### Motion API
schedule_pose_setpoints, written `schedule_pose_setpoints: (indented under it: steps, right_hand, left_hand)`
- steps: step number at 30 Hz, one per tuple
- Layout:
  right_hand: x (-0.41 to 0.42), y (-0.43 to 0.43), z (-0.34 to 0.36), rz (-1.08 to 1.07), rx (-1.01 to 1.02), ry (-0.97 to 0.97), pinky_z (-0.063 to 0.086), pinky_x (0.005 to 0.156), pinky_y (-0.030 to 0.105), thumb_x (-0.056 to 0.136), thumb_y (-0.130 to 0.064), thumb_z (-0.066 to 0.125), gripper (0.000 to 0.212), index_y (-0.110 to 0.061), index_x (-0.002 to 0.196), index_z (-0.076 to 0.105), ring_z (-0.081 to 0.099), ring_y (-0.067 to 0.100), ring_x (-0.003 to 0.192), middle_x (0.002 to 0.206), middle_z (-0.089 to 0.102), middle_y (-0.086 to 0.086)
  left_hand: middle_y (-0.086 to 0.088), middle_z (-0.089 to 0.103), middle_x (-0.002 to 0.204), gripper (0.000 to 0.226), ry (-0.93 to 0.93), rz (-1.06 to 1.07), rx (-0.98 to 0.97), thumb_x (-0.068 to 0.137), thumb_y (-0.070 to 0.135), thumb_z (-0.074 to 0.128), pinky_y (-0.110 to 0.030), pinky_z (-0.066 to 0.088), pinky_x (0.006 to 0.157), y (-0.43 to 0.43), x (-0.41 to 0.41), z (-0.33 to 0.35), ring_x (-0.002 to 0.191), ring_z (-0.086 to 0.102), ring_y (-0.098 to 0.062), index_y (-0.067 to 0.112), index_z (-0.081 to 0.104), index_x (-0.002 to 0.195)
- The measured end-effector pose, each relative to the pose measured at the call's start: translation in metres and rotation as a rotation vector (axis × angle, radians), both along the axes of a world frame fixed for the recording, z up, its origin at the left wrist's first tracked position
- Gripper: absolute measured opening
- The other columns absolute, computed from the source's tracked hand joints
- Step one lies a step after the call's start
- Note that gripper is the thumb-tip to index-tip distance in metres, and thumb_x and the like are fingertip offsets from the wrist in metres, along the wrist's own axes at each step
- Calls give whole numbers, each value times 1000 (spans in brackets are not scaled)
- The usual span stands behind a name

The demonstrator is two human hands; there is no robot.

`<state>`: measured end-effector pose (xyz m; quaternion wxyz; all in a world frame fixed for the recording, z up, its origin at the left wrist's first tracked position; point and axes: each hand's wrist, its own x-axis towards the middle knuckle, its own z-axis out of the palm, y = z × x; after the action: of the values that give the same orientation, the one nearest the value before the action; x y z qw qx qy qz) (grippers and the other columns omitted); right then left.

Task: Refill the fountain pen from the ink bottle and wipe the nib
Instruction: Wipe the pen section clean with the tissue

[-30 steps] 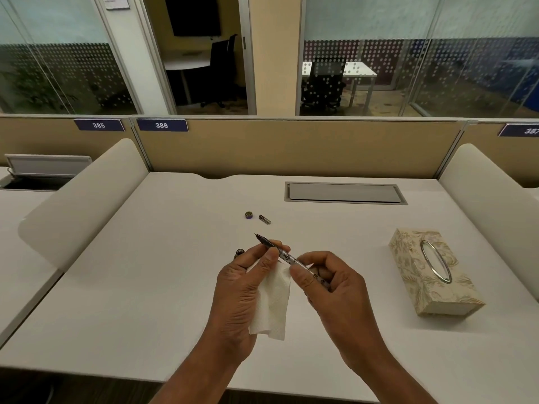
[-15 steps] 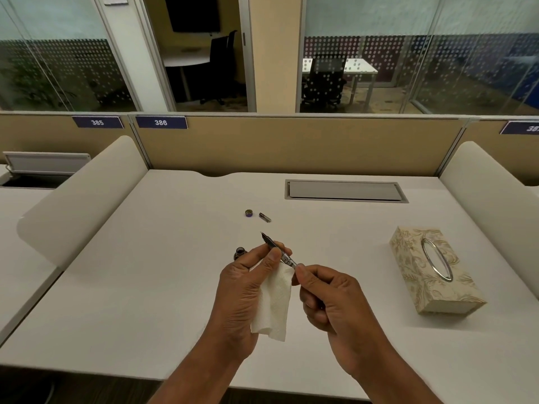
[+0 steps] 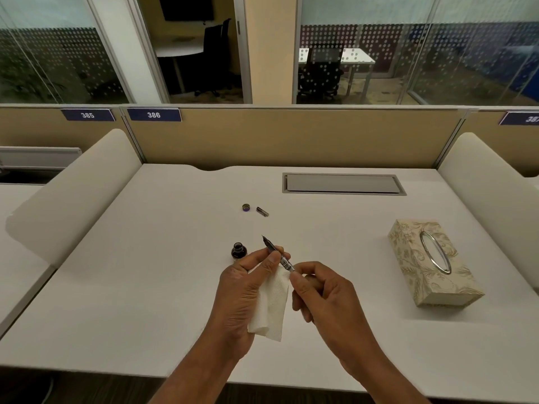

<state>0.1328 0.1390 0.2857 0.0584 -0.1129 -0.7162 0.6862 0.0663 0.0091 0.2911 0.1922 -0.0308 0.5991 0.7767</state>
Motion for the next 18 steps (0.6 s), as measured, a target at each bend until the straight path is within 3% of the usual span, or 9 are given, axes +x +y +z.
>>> schedule_pose_setpoints:
  steps: [3,6,9,15,18]
  right_hand:
    - [-2,0,-12,2,104,2,50,64,31,99,-29,59,12,-20,94,64,54,16,59,65,68,3]
    - [-7,-2,-27,-81,104,-19,52,64,22,99,-27,59,11,-21,91,64,64,11,66,72,72,2]
    - [-19,-3,-52,-262,177,-21,52,68,18,97,-27,62,11,-27,88,67,66,6,80,80,71,-7]
    - [-61,1,-126,-496,356,-57,48,70,26,93,-20,68,8,-23,86,69,60,9,81,84,63,-9]
    - [-82,-2,-162,-535,468,-105,51,70,33,92,-20,68,8,-22,85,68,60,14,82,83,61,-10]
  left_hand:
    - [3,79,104,18,-22,-5,-48,87,31,72,-34,55,86,-1,-3,-7,104,70,-21,23,80,100]
    - [9,78,105,26,-34,18,-101,78,41,76,-40,55,86,-2,-7,-17,106,67,-22,28,80,100]
    - [14,76,109,24,-59,74,-114,76,37,80,-44,55,94,-5,-14,-26,109,66,-19,30,80,99]
    - [15,72,116,24,-96,147,-142,79,33,81,-32,55,71,-14,-29,-52,108,64,-20,32,77,102]
    - [20,73,108,25,-114,129,-149,80,30,81,-30,55,62,-16,-37,-70,105,64,-20,32,76,105]
